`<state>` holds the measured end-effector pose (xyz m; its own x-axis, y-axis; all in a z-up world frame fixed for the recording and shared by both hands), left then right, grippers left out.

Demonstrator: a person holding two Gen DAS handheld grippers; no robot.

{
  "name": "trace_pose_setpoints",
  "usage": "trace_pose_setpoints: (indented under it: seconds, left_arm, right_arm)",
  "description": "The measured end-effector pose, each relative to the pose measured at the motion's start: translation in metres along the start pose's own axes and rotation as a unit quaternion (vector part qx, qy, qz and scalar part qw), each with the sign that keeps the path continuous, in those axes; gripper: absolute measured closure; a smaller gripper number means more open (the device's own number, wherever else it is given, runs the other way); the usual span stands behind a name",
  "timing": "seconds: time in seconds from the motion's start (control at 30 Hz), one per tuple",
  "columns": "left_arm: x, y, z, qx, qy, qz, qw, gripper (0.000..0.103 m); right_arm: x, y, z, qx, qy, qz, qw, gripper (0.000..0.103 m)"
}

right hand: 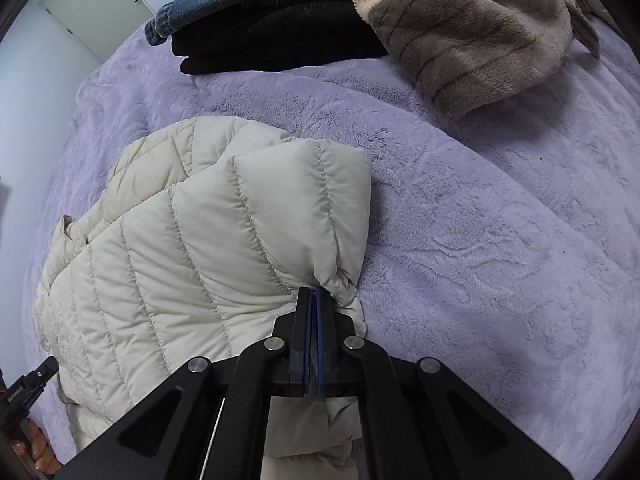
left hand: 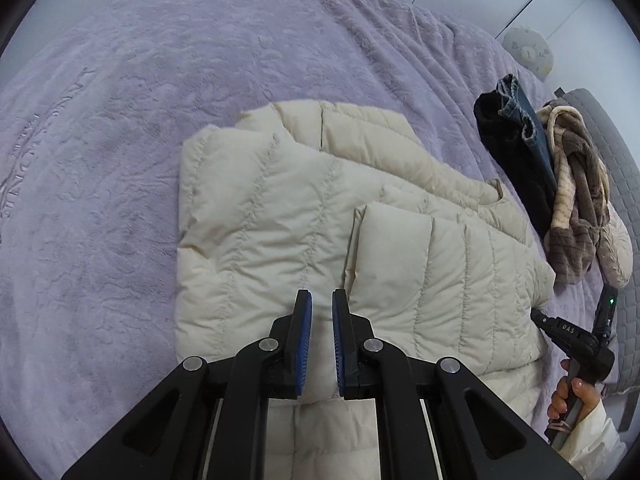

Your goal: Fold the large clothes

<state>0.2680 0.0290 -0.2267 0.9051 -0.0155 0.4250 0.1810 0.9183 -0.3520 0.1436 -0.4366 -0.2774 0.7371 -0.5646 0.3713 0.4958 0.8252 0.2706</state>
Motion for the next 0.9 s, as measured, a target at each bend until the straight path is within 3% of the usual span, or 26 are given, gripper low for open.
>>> trace_pose_setpoints:
  seconds: [0.17, 0.3, 0.43, 0.9]
  left_arm:
    - [0.001, -0.026, 0.005, -0.029, 0.0, -0.041, 0.9987, 0.091]
    - [-0.008, -0.039, -0.022, -0.002, 0.03, -0.069, 0.9972, 0.091]
    - [-0.012, -0.031, -0.039, 0.021, 0.046, -0.062, 0.9968, 0.091]
    - [-0.019, -0.039, 0.008, 0.054, 0.043, -0.081, 0.9943, 0.091]
  right_arm:
    - [0.0, 0.006, 0.001, -0.003, 0.003, 0.008, 1.0, 0.102]
    - [-0.001, 0.009, 0.007, -0.004, 0.005, 0.013, 1.0, 0.1]
    - [0.001, 0.011, 0.012, -0.004, 0.007, 0.011, 1.0, 0.099]
    - [-0.024, 0.016, 0.07, 0.023, 0.022, 0.004, 0.999, 0.098]
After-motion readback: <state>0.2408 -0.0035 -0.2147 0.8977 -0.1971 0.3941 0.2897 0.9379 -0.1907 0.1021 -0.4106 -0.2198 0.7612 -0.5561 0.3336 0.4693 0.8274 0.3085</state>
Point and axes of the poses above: each gripper's, at about its wrist camera, not at the fingertips, and z roughly against the way its jaws point, y to its left, x to its top, the point moved 2 cm from there along -z, roughly the way its jaws point, and after that the axes turned 5 degrees about -y, right-handed, at the moved point
